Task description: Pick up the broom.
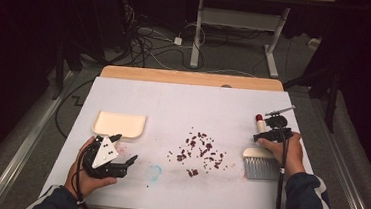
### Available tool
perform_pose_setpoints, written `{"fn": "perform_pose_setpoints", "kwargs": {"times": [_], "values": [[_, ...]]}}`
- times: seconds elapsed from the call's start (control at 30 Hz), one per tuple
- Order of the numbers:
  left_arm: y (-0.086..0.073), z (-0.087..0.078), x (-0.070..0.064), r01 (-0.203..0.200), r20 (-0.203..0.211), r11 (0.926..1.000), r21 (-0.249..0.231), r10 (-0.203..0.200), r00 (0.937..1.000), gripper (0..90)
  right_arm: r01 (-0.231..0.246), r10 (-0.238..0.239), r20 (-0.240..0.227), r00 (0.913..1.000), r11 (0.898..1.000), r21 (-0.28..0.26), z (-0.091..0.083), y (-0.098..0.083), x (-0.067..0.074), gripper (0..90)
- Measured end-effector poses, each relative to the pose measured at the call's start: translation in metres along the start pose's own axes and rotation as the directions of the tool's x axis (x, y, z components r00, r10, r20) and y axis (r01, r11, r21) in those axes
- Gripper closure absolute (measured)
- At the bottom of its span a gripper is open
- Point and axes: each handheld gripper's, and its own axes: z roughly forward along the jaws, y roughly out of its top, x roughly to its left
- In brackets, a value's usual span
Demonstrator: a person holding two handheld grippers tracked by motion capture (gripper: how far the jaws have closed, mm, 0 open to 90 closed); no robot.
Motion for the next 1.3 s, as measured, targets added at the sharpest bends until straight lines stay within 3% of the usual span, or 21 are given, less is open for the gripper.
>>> {"fn": "perform_pose_setpoints", "kwargs": {"times": [0.07, 0.17, 0.5, 0.6, 0.67, 0.8, 0.87, 0.93, 1.0, 1.03, 1.07, 1.1, 1.13, 1.2, 1.23, 1.27, 1.3], "values": [[0.0, 0.001, 0.0, 0.0, 0.001, 1.0, 0.002, 0.0, 1.0, 18.6, 0.013, -0.013, 0.019, 0.9997, 1.0, 0.0, 0.0, 0.002, 0.004, 49.6], [0.0, 0.001, -0.001, -0.009, 0.002, 1.0, 0.004, 0.009, 1.0, 18.7, 0.019, -0.019, 0.003, 0.9998, 1.0, -0.021, 0.0, 0.001, 0.01, 68.3], [0.001, 0.003, -0.001, -0.009, 0.007, 0.9999, 0.008, 0.009, 0.9999, 18.7, 0.04, -0.04, 0.002, 0.9992, 0.995, -0.088, 0.0, -0.006, 0.013, 70.9], [0.001, 0.002, -0.001, -0.008, 0.006, 0.9999, 0.01, 0.008, 1.0, 18.8, 0.057, -0.055, 0.015, 0.9984, 0.984, -0.167, -0.003, -0.013, 0.016, 71.0], [0.0, 0.002, -0.001, -0.004, 0.005, 0.9999, 0.011, 0.004, 1.0, 18.8, 0.048, -0.051, -0.006, 0.9987, 0.974, -0.222, -0.01, -0.02, 0.015, 71.0], [0.001, 0.002, -0.002, -0.002, 0.004, 0.9999, 0.01, 0.002, 1.0, 18.8, 0.053, -0.064, -0.021, 0.9977, 0.94, -0.337, -0.03, -0.031, 0.015, 71.1], [0.001, 0.002, -0.002, -0.003, 0.001, 1.0, 0.007, 0.003, 1.0, 18.8, 0.059, -0.08, -0.035, 0.9962, 0.912, -0.406, -0.043, -0.039, 0.016, 71.2], [0.002, 0.001, -0.002, -0.006, -0.012, 0.9999, 0.013, 0.007, 0.9999, 18.9, 0.073, -0.097, -0.025, 0.995, 0.876, -0.477, -0.057, -0.048, 0.018, 71.2], [0.003, 0.001, -0.002, -0.009, -0.02, 0.9999, 0.013, 0.009, 0.9998, 18.9, 0.064, -0.101, -0.042, 0.994, 0.851, -0.521, -0.069, -0.056, 0.019, 71.2], [0.003, 0.001, -0.002, -0.009, -0.02, 0.9999, 0.013, 0.009, 0.9998, 18.9, 0.064, -0.101, -0.042, 0.994, 0.851, -0.521, -0.069, -0.056, 0.019, 71.2], [0.003, 0.0, -0.003, -0.012, -0.022, 0.9999, 0.012, 0.012, 0.9997, 18.9, 0.068, -0.121, -0.056, 0.9911, 0.82, -0.569, -0.081, -0.066, 0.022, 71.2], [0.004, 0.0, -0.004, -0.012, -0.023, 0.9999, 0.01, 0.012, 0.9997, 18.9, 0.07, -0.127, -0.059, 0.9902, 0.814, -0.577, -0.085, -0.069, 0.023, 71.2], [0.004, -0.001, -0.004, -0.01, -0.02, 0.9999, 0.007, 0.01, 0.9997, 19.0, 0.071, -0.135, -0.063, 0.9889, 0.799, -0.596, -0.09, -0.073, 0.024, 71.2], [0.006, -0.002, -0.004, 0.0, -0.016, 1.0, -0.003, 0.0, 0.9999, 19.0, 0.077, -0.152, -0.071, 0.9859, 0.788, -0.611, -0.099, -0.08, 0.026, 71.2], [0.008, -0.003, -0.005, 0.005, -0.016, 0.9999, -0.011, -0.005, 0.9999, 19.0, 0.075, -0.157, -0.075, 0.9847, 0.772, -0.631, -0.104, -0.084, 0.027, 71.2], [0.011, -0.004, -0.007, 0.013, -0.01, 0.9996, -0.023, -0.013, 0.9999, 19.0, 0.074, -0.161, -0.078, 0.9839, 0.763, -0.642, -0.109, -0.087, 0.029, 71.2], [0.014, -0.005, -0.008, 0.018, -0.003, 0.9993, -0.034, -0.018, 0.9998, 18.9, 0.076, -0.17, -0.084, 0.9819, 0.76, -0.646, -0.114, -0.09, 0.03, 71.2]]}}
